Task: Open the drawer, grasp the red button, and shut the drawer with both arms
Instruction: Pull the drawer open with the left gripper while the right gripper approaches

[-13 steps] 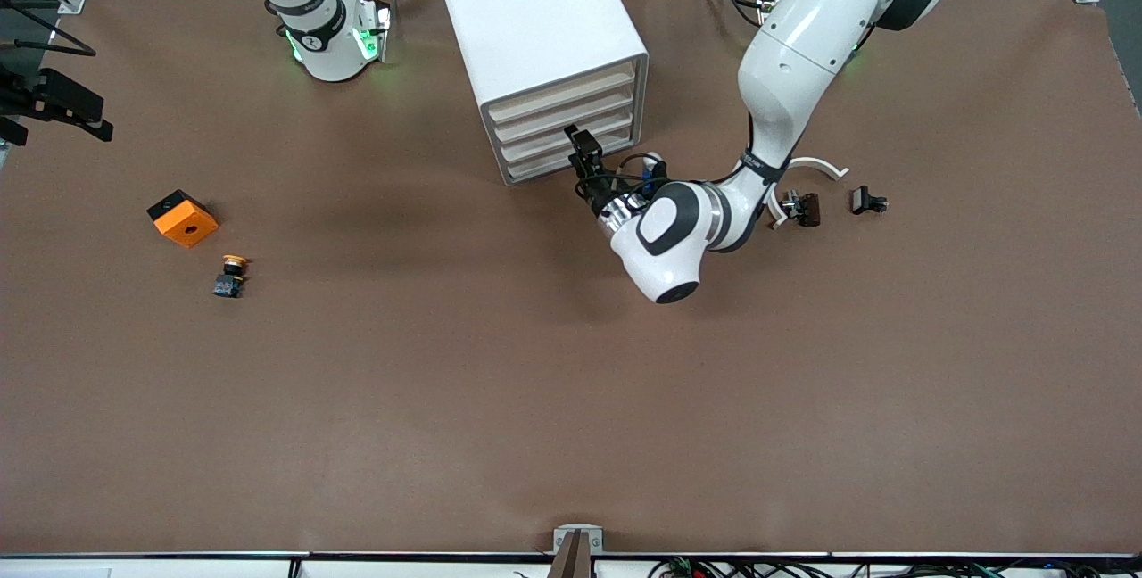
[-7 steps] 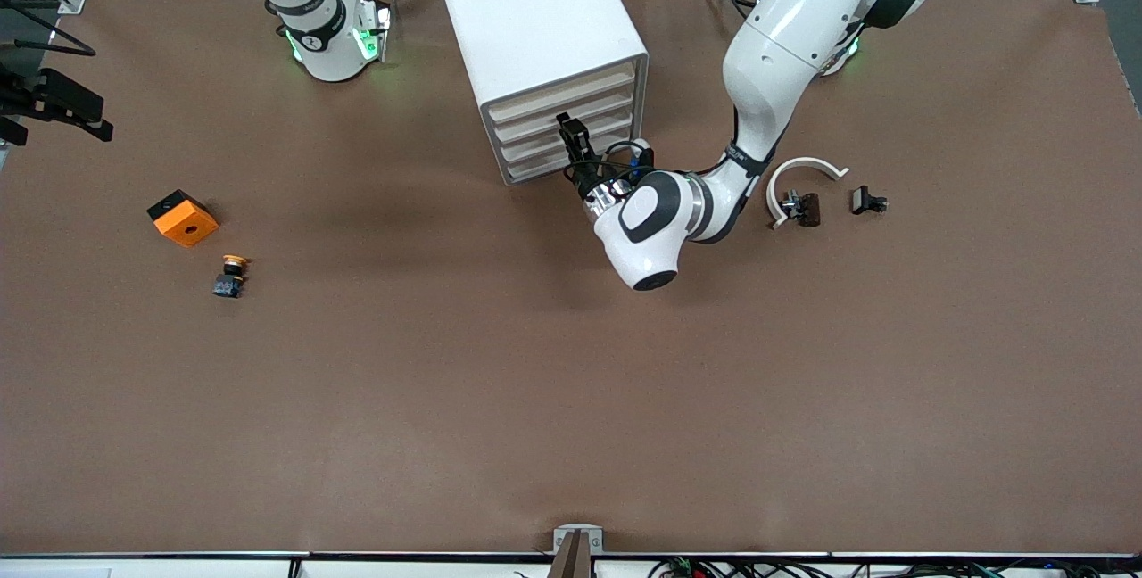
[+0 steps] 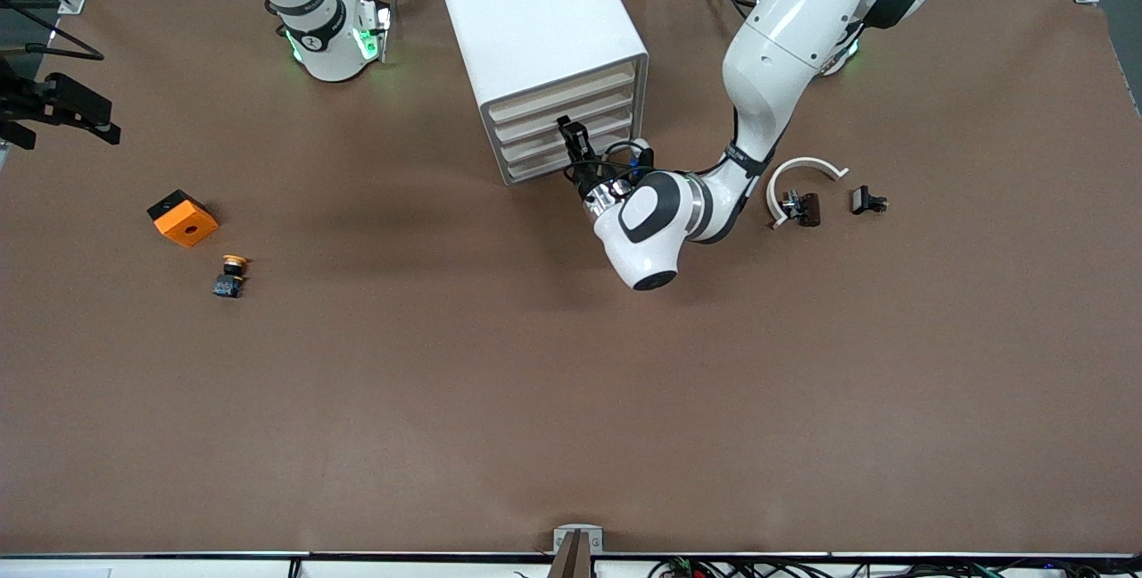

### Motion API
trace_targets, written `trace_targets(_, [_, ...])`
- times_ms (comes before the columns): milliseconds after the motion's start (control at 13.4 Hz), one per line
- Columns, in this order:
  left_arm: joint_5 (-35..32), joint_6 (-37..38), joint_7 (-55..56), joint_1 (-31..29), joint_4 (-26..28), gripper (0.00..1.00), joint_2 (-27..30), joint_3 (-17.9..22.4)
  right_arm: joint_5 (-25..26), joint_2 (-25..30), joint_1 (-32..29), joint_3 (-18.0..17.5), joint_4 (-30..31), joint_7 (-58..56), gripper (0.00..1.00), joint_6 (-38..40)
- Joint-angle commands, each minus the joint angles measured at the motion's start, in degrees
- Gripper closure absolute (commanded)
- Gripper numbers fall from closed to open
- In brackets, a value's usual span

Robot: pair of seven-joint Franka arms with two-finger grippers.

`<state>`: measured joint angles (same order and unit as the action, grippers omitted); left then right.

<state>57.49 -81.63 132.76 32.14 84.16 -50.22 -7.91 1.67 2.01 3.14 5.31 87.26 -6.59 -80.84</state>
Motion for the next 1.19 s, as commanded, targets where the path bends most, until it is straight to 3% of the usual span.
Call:
trace_targets(0, [0.95,1.04,1.10,-0.76,-1.19,1.00,-0.58,0.35,-0.61,-1.21,0.72,0.23,-1.57,0.08,0.00,0.24])
trace_targets(522, [0.87,0.68,0.40,-6.73,-3.03,1.00,-0.66,0.79,-0.26,-1.30,4.40,-0.29,-2.62,3.40,0.00,-0.29])
trace_targets(746, [0.87,0.42,0.22,-9.36,-4.17,1.00,-0.75,0.88,-0.52,-1.30,11.77,-0.56,-2.71,21.99,0.00,0.33])
trace_targets(1119, [0.87,0.24,-0.30,-11.48,-5.41,1.00,-0.67,2.37,-0.52,-2.09,29.51,-0.65,-1.84,57.22,0.00,2.26])
